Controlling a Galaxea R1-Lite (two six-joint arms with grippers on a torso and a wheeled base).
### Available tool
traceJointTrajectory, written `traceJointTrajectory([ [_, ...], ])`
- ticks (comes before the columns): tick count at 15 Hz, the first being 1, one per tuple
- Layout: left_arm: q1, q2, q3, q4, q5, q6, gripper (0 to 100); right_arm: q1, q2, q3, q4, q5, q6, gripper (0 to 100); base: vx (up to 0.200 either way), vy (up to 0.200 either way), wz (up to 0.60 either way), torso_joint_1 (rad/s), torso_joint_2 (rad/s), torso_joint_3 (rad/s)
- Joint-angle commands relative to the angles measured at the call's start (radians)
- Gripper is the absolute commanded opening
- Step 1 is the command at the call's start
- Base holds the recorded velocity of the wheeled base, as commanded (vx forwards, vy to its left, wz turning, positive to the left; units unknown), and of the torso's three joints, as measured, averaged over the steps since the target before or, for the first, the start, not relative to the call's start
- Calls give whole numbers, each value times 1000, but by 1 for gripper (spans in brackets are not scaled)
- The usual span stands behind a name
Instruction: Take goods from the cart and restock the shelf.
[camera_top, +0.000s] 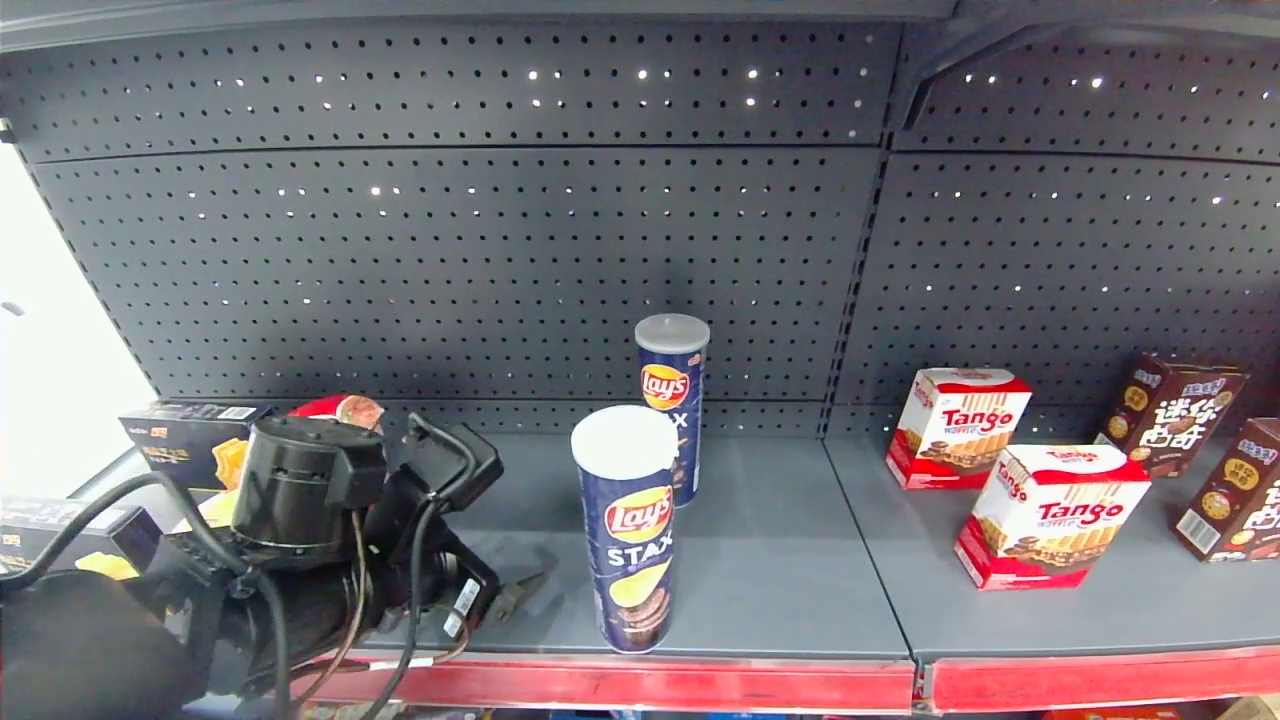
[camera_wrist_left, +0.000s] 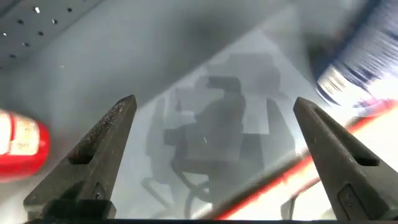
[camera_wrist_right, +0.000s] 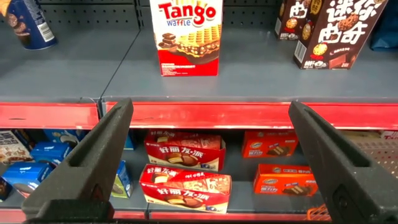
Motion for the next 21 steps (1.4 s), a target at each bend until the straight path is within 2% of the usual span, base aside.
traceJointTrajectory([
  [1, -28, -116, 51, -1, -2, 18, 100, 0, 1, 0, 0, 0, 0, 100, 0, 0, 0, 0, 0, 0],
  [8, -155, -180, 44, -2, 3, 4, 100, 0, 1, 0, 0, 0, 0, 100, 0, 0, 0, 0, 0, 0],
  [11, -160, -144, 44, -2, 3, 4, 100, 0, 1, 0, 0, 0, 0, 100, 0, 0, 0, 0, 0, 0],
  [13, -161, -113, 42, -31, 1, -10, 100, 0, 1, 0, 0, 0, 0, 100, 0, 0, 0, 0, 0, 0],
  [16, -161, -53, 25, -83, 1, -12, 100, 0, 1, 0, 0, 0, 0, 100, 0, 0, 0, 0, 0, 0],
  [21, -146, 8, -16, -87, 1, -10, 100, 0, 1, 0, 0, 0, 0, 100, 0, 0, 0, 0, 0, 0],
])
